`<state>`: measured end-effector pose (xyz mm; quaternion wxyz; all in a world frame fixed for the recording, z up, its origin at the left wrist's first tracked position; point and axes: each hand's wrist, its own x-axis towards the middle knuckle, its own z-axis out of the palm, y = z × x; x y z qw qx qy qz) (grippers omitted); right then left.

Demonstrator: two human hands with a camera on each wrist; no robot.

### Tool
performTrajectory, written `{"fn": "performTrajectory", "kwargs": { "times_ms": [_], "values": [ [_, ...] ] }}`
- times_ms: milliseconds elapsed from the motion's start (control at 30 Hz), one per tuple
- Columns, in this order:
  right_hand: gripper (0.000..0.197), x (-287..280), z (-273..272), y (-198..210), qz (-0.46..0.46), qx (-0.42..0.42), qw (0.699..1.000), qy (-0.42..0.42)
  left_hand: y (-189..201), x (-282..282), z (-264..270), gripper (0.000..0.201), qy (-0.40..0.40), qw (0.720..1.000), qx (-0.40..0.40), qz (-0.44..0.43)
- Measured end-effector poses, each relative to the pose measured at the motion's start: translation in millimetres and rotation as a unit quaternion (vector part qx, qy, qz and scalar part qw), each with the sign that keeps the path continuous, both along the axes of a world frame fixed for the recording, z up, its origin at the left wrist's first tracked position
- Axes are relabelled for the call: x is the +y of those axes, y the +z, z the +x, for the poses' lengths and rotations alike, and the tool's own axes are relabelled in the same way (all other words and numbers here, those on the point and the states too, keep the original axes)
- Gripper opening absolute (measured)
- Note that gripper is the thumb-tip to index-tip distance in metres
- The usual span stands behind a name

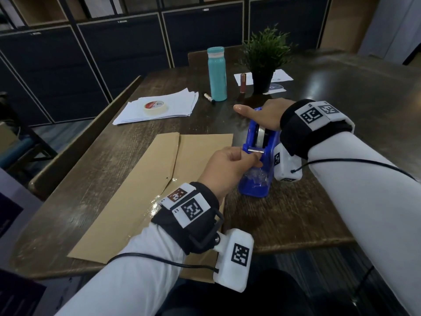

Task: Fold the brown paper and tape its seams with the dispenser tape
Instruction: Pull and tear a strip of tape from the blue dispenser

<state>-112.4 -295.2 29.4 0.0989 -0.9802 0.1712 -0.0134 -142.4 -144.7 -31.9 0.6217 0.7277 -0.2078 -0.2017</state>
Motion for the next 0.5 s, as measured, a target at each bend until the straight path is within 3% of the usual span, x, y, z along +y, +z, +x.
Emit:
{"fn": "performTrajectory", "kwargs": {
  "times_ms": [500],
  "values": [
    [0.076,0.8,-0.3,-0.4,-0.007,0.001,1.0,-0.001,-2.2,0.6,2.2,0.025,-0.001,0.998,-0.061,0.025]
  ]
}}
